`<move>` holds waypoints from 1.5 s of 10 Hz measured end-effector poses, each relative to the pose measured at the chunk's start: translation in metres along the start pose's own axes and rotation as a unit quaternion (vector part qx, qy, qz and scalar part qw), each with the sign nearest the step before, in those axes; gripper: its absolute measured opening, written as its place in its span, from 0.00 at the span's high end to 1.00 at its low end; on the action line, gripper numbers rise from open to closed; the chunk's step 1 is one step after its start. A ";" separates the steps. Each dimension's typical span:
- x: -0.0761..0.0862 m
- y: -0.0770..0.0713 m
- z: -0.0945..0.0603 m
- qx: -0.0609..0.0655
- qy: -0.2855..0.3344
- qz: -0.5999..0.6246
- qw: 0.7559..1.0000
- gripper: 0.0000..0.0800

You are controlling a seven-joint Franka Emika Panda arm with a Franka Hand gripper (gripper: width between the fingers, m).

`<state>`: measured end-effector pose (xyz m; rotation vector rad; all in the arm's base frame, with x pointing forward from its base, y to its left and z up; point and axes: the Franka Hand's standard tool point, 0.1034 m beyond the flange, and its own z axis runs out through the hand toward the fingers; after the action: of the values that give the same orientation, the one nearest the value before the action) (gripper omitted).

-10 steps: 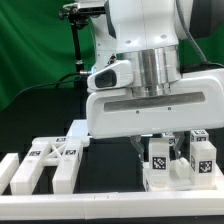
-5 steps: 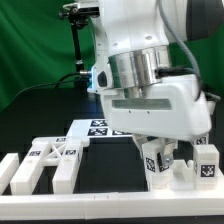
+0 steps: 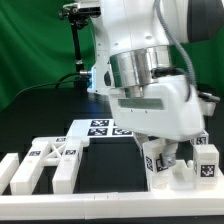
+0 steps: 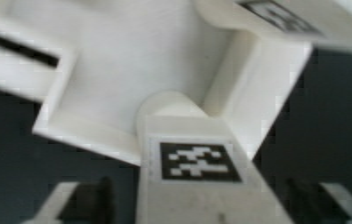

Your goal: Assemble chair

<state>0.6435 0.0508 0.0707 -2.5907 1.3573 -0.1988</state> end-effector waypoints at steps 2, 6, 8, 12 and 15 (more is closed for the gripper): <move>-0.002 -0.006 -0.003 -0.004 0.006 -0.193 0.981 0.22; -0.003 -0.005 -0.003 -0.011 0.006 -0.356 0.934 0.19; 0.000 -0.003 -0.003 -0.016 0.004 -0.443 0.896 0.19; -0.001 -0.001 0.000 -0.016 0.007 -0.455 0.890 0.32; 0.000 -0.001 0.000 -0.014 0.008 -0.365 0.931 0.64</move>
Offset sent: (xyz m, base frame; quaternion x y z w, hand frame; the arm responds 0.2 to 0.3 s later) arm 0.0000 0.0000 0.0000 0.0000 0.0000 -0.1296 0.9916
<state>0.6441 0.0508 0.0710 -2.9937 0.3320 -0.3082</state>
